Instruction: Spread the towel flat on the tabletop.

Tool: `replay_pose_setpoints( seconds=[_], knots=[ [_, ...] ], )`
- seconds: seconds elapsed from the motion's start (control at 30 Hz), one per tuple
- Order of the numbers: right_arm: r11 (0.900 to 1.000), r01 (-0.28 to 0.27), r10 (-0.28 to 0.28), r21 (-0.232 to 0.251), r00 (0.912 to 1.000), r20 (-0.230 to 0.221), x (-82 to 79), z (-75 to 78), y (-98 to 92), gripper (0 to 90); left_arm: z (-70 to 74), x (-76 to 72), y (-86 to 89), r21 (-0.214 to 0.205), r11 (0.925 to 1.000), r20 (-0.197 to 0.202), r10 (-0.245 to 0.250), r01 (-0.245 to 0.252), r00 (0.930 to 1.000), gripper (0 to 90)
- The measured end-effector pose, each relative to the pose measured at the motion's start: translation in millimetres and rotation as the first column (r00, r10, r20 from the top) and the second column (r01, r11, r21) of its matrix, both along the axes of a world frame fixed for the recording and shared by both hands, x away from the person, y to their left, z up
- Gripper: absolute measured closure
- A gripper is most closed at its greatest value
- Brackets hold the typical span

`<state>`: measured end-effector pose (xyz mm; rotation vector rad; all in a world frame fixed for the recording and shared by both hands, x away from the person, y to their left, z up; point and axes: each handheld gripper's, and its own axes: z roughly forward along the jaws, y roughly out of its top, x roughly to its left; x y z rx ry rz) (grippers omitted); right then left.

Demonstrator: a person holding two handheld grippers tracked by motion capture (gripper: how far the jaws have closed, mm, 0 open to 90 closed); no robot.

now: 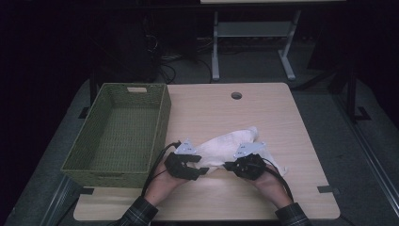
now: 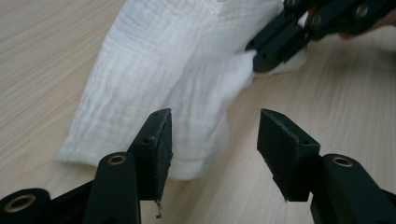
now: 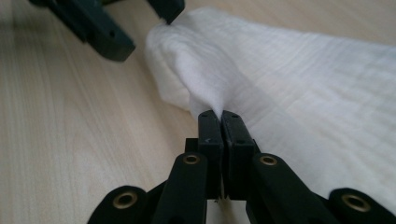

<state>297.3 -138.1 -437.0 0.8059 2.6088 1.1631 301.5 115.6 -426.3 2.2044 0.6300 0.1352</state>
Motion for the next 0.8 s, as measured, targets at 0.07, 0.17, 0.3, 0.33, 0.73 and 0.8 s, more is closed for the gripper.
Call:
replay_pose_setpoints(
  seconds=[0.07, 0.17, 0.3, 0.33, 0.73, 0.8],
  knots=[
    [0.9995, 0.008, -0.008, 0.032, 0.9999, 0.012, 1.5, 9.2, -4.9, 87.6, 1.2, -1.3, -1.3, 0.002, 1.0000, 0.010, -0.005, 0.005, 0.9999, 43.0],
    [0.9964, 0.022, -0.024, 0.081, 0.9995, 0.023, 2.4, 26.5, -11.8, 87.7, 3.4, -2.7, -2.5, -0.007, 1.0000, 0.024, -0.002, 0.003, 0.9997, 42.4],
    [0.9911, 0.010, -0.014, 0.133, 0.9994, 0.030, 0.5, 50.4, -18.8, 87.8, 7.4, -2.4, 0.7, -0.024, 0.9997, 0.040, 0.010, -0.009, 0.9991, 41.8],
    [0.9899, -0.005, 0.000, 0.142, 0.9994, 0.034, -0.2, 55.5, -20.1, 87.8, 8.5, -2.3, 1.3, -0.032, 0.9994, 0.045, 0.016, -0.014, 0.9989, 41.8],
    [0.9849, -0.043, 0.042, 0.168, 0.9991, 0.011, -7.1, 72.5, -35.2, 87.3, 43.3, 2.0, 6.9, -0.110, 0.9925, 0.094, -0.043, 0.053, 0.9946, 84.2],
    [0.9857, -0.017, 0.019, 0.168, 0.9998, -0.007, -1.3, 66.4, -40.5, 87.1, 45.0, 9.3, 1.8, -0.098, 0.9928, 0.065, -0.064, 0.070, 0.9958, 84.4]
  ],
)
